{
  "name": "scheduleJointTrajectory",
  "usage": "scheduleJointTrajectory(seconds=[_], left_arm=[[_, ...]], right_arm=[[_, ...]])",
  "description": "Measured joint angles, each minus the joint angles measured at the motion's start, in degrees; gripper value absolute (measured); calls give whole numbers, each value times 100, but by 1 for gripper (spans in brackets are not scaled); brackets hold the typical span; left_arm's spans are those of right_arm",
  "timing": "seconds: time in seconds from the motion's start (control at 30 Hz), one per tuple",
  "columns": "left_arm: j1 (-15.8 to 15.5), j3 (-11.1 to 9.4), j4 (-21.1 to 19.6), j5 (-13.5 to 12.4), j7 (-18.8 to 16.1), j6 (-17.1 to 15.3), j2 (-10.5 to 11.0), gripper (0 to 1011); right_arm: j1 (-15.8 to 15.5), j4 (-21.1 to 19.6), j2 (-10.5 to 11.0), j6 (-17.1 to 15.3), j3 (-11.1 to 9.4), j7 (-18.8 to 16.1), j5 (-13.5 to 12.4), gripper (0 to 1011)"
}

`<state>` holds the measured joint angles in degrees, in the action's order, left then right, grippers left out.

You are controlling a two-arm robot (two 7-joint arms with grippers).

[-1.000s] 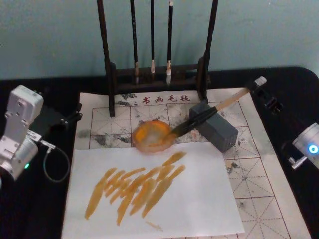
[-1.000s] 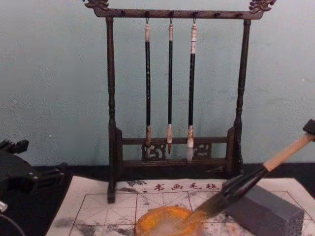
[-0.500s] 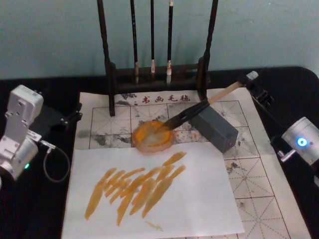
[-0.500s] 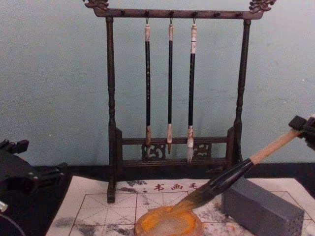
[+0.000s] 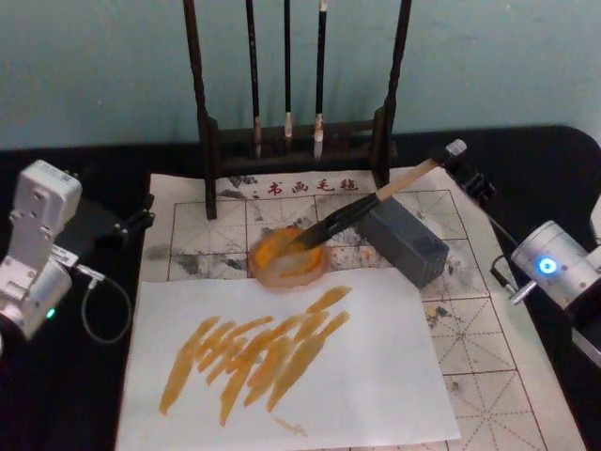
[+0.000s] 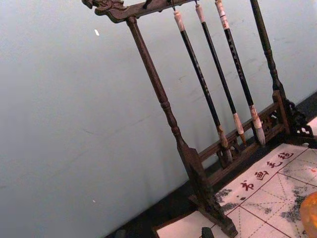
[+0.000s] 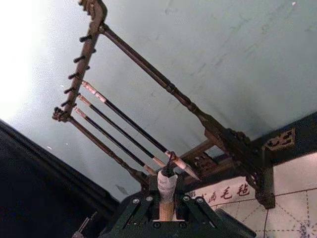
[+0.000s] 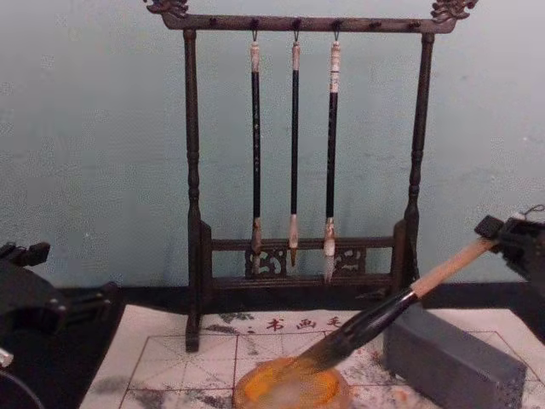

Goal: Pick up the brush from the inkstone, write on the paper, then place the brush back to its original position.

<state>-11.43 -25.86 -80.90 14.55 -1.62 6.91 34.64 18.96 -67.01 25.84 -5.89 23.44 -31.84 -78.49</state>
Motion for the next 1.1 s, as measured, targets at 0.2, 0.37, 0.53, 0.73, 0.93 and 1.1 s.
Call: scheduleJointTrajectory(seconds=[0.2, 0.37, 0.53, 0.73, 0.93, 1.1], left_arm=[[0, 0, 0, 0, 0, 0, 0, 1001], [0, 0, 0, 0, 0, 0, 0, 1001], [0, 0, 0, 0, 0, 0, 0, 1001], [0, 0, 0, 0, 0, 0, 0, 1001], [0, 0, 0, 0, 0, 0, 0, 1001], [0, 0, 0, 0, 0, 0, 0, 1001]], right_arm=[[63, 116, -71, -32, 42, 20, 26, 187], [116, 221, -126, -60, 68, 30, 55, 187], [145, 295, -174, -76, 81, 49, 73, 187], [179, 379, -229, -95, 83, 67, 85, 187], [202, 442, -270, -114, 83, 85, 102, 187], [212, 485, -294, -116, 81, 102, 126, 187]])
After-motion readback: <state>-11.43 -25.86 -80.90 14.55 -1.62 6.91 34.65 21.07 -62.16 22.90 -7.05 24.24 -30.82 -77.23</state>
